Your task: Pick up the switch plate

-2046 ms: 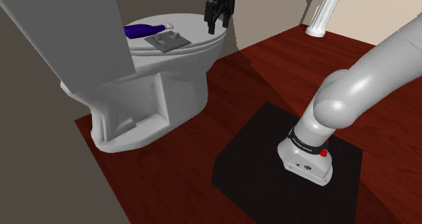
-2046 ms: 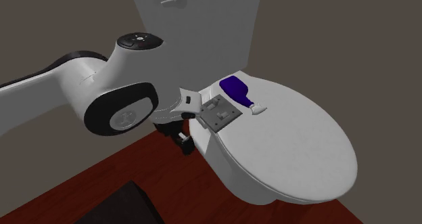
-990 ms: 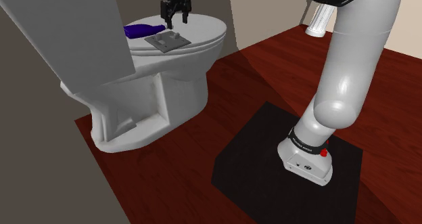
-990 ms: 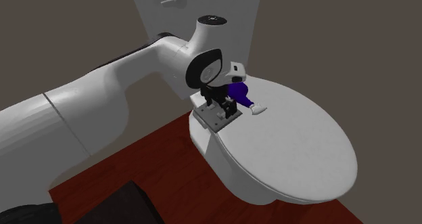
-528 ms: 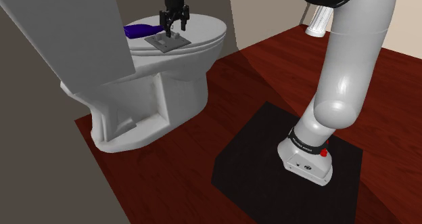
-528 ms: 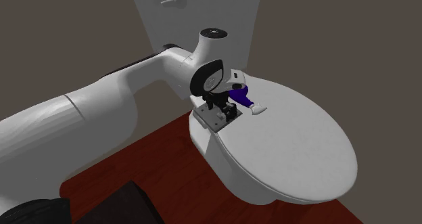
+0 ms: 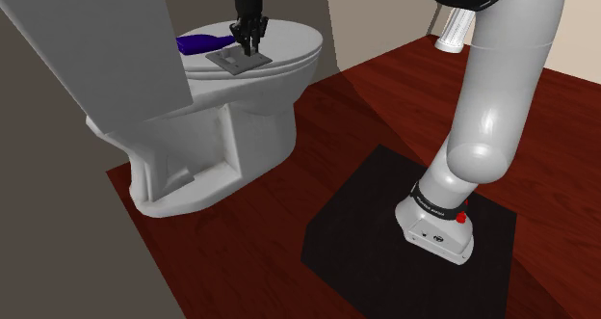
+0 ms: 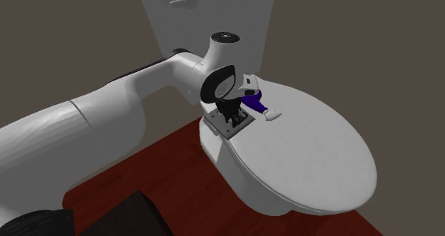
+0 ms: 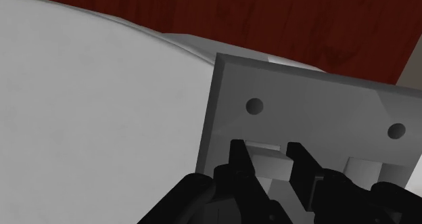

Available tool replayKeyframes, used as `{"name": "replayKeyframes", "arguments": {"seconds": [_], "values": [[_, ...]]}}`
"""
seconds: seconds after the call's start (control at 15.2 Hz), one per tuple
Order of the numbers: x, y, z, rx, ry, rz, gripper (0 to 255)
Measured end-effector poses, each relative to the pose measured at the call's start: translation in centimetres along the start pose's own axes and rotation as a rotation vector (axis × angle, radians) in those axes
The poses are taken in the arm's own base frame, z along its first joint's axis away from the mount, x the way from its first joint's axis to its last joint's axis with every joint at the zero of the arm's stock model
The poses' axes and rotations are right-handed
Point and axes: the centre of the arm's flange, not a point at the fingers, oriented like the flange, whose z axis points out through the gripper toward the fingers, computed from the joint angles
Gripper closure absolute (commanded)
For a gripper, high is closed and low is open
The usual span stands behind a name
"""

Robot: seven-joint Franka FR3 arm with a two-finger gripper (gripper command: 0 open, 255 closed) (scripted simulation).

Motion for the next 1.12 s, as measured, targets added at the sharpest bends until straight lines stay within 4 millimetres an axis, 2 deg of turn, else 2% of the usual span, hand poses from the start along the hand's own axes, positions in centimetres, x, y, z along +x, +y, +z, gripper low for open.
{"name": "replayKeyframes", "arguments": {"seconds": [0.33, 1.12], "values": [[0.0, 0.0, -0.2, 0.000, -0.001, 0.000, 255], [0.4, 0.4, -6.1, 0.000, -0.001, 0.000, 255]]}}
